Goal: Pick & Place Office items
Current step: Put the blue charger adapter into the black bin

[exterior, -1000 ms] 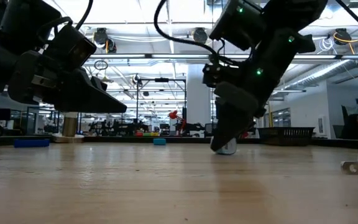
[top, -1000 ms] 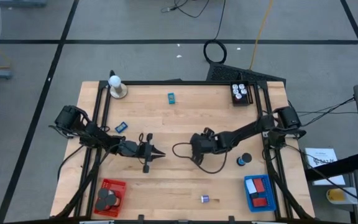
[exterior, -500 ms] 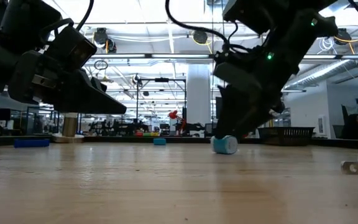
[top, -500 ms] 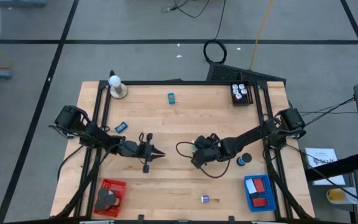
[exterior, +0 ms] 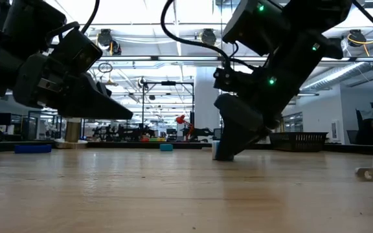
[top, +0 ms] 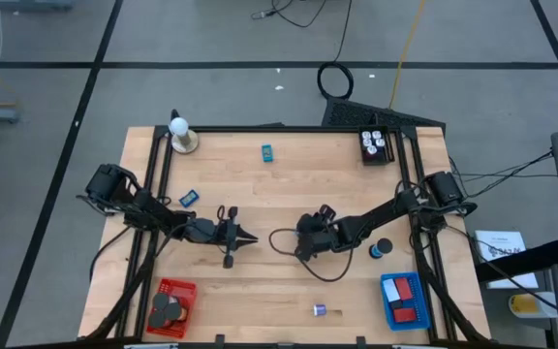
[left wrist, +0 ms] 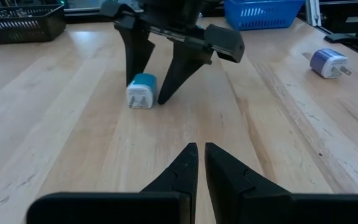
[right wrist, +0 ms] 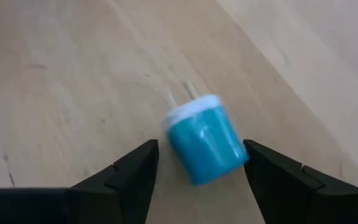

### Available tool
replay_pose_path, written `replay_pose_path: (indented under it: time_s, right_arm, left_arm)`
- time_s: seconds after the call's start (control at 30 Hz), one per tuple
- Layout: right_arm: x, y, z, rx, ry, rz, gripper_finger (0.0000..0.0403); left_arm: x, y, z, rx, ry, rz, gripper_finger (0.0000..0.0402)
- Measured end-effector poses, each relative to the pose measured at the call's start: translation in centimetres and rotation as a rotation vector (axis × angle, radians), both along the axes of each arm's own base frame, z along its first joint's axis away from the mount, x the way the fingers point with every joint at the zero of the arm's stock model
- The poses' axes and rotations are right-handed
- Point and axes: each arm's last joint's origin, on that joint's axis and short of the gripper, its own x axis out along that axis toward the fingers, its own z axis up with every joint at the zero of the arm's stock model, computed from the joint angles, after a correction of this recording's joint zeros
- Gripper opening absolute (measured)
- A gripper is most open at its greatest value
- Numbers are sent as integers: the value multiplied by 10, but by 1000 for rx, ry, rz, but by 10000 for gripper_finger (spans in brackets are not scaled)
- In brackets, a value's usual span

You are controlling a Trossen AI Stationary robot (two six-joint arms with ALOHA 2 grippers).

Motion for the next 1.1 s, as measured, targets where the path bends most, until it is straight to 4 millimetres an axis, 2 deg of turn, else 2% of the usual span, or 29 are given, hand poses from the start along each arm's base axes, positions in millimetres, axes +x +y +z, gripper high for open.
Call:
replay_pose_path:
  time_s: [0.2, 0.53, 0.83, 1.0, 1.1]
  right_arm:
    - [0, 1, 0, -122, 79, 181, 221]
    - [-4, -2, -5, -102, 106, 235, 187]
    - [-13, -3, -15, -68, -61, 262, 138]
    - [-10, -1, -10, -146, -99, 334, 127]
    - [-5, 4, -2, -252, -137, 384, 130]
  left_arm:
    - [0, 0, 0, 2, 5, -1, 37]
    - [-1, 0, -2, 6, 19, -2, 37]
    - [-1, 0, -2, -3, 19, 3, 37]
    - [4, 12, 2, -180, -18, 117, 40]
    - [7, 24, 3, -349, -3, 92, 59]
